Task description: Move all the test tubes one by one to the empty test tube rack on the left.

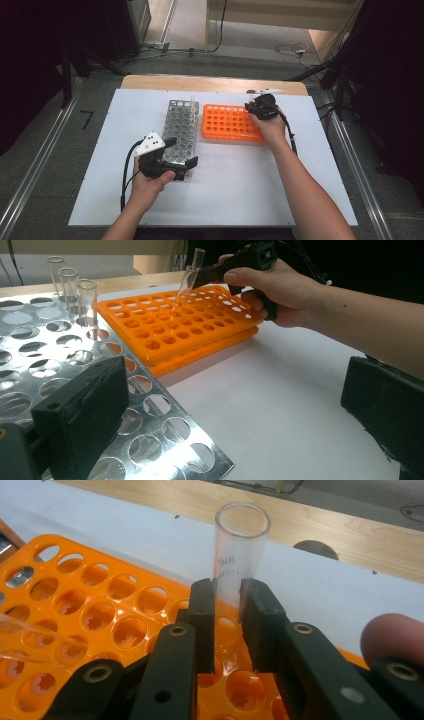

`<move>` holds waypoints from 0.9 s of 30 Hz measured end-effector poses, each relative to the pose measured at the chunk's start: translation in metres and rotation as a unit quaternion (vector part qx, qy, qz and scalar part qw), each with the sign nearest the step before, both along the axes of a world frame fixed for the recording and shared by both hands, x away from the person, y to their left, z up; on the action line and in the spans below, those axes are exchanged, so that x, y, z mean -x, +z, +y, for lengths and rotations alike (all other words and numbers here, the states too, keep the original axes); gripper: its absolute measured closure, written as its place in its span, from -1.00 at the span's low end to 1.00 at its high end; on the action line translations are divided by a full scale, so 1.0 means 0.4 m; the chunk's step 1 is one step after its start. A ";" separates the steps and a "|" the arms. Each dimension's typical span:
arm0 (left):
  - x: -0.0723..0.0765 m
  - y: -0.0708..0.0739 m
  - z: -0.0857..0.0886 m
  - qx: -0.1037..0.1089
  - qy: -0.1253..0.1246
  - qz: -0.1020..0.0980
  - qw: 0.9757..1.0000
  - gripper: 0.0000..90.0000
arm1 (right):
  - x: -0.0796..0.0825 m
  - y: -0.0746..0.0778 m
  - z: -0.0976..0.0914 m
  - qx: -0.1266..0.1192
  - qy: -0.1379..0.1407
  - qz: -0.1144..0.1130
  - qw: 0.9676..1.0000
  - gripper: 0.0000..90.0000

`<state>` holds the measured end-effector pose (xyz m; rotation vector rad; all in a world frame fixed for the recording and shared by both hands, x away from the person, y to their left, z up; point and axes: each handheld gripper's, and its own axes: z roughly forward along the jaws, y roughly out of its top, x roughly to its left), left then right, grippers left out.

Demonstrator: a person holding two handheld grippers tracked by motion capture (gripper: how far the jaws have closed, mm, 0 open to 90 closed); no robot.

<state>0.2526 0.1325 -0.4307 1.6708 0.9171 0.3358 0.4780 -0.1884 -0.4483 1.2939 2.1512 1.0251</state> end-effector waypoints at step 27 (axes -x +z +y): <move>-0.003 0.009 -0.038 -0.004 -0.016 -0.009 1.000 -1.00 | 0.203 0.108 -0.046 -0.058 0.103 -0.074 0.990 0.65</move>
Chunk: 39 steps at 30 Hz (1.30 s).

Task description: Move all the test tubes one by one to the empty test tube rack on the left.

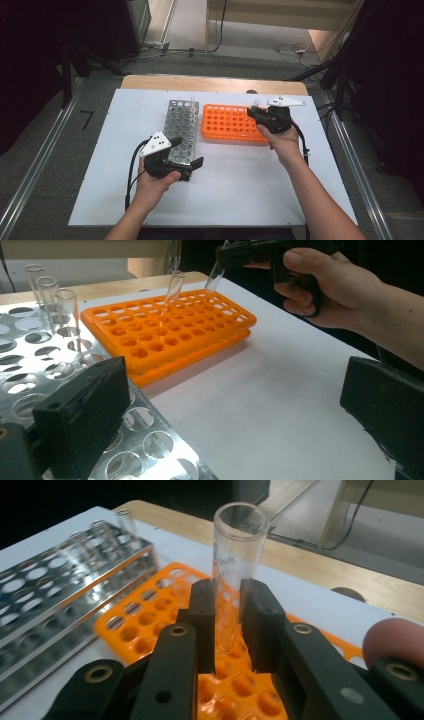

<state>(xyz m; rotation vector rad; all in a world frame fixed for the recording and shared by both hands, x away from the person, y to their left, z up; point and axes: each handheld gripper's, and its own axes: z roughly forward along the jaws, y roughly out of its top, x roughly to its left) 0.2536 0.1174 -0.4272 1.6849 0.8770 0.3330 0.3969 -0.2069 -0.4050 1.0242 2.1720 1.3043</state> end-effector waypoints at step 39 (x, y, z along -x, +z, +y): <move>0.031 0.017 -0.139 -0.015 -0.069 -0.020 0.997 -0.04 | 0.320 -0.068 0.091 0.023 0.159 0.016 0.987 0.65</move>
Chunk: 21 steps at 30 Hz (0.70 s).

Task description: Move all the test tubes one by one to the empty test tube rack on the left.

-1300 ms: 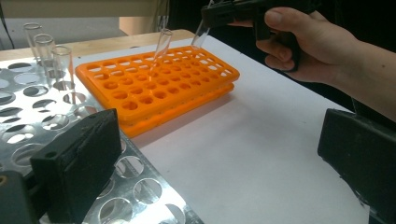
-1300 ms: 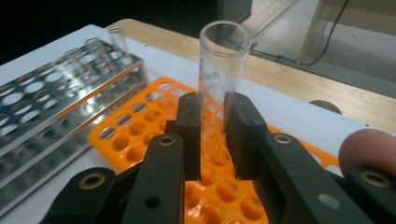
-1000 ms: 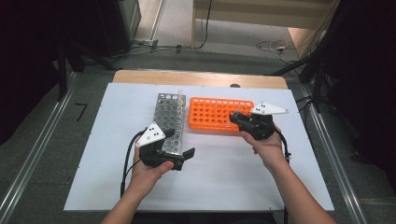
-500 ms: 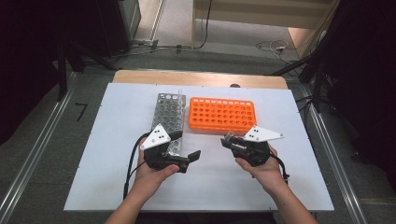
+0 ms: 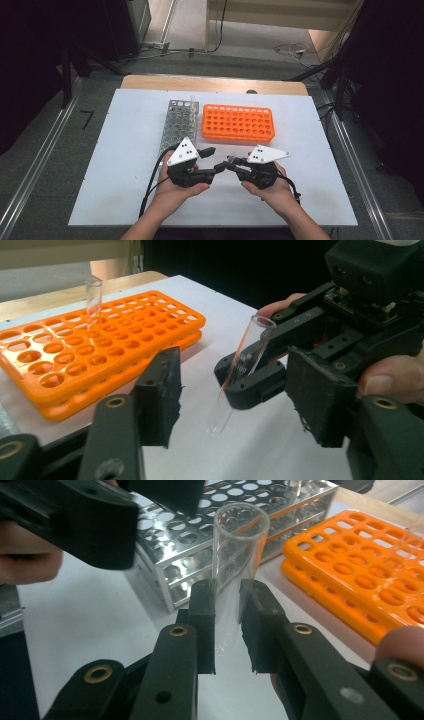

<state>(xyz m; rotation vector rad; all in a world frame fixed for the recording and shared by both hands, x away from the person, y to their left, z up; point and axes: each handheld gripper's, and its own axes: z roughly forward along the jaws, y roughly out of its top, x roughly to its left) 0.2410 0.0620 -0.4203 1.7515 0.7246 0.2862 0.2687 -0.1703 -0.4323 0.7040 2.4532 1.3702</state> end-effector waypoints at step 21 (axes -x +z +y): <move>0.007 -0.004 -0.035 -0.012 -0.019 -0.011 1.000 0.57 | 0.029 0.000 0.041 0.008 0.038 0.004 0.999 0.64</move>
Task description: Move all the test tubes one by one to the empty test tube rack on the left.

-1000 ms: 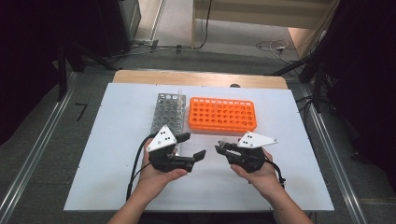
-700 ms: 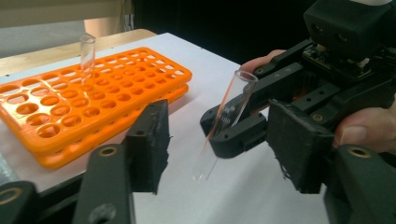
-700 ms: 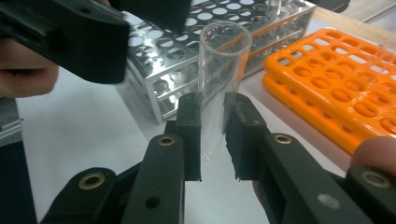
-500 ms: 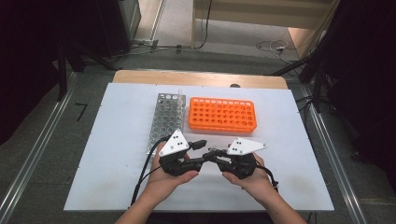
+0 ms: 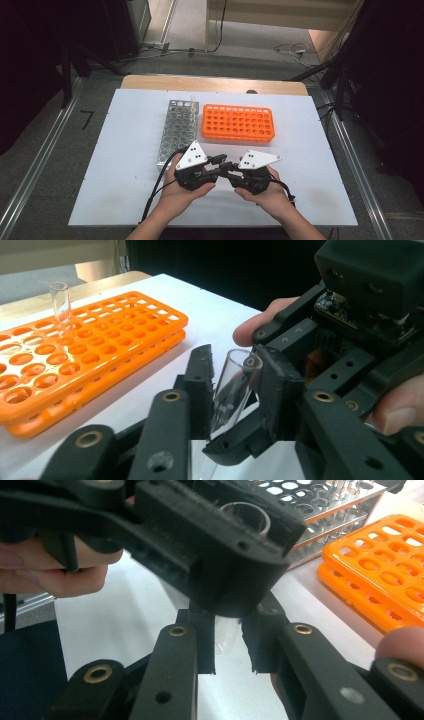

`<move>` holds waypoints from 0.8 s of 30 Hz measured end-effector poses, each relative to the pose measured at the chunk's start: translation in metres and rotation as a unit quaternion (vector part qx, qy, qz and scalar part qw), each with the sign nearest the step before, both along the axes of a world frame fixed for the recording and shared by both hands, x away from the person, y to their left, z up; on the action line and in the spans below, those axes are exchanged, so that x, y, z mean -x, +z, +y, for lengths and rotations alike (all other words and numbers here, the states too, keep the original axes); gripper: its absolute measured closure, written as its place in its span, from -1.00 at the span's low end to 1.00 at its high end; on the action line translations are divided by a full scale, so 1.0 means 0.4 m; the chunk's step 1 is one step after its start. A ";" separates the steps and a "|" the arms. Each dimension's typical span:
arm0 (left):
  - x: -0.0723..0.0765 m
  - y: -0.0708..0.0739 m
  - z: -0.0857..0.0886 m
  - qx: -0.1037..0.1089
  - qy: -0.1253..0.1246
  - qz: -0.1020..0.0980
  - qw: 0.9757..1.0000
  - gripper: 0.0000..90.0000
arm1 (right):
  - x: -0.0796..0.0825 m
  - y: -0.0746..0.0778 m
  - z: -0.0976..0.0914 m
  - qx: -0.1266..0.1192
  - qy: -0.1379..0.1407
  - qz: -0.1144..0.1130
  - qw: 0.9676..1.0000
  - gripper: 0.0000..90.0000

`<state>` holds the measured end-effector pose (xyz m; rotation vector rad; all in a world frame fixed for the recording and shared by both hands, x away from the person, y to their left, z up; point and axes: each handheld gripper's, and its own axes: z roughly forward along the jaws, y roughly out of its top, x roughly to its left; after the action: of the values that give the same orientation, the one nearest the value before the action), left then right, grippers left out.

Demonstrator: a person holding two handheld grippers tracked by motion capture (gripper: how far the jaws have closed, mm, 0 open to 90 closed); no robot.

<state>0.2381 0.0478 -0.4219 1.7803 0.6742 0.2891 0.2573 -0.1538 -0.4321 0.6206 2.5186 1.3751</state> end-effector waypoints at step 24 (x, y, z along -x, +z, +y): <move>-0.012 0.005 0.032 0.008 0.035 -0.015 0.999 0.69 | -0.015 -0.007 -0.022 -0.002 0.013 0.020 1.000 -0.09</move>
<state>0.2431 0.0606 -0.4199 1.7357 0.7173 0.3560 0.2632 -0.1625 -0.4348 0.6238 2.5655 1.3893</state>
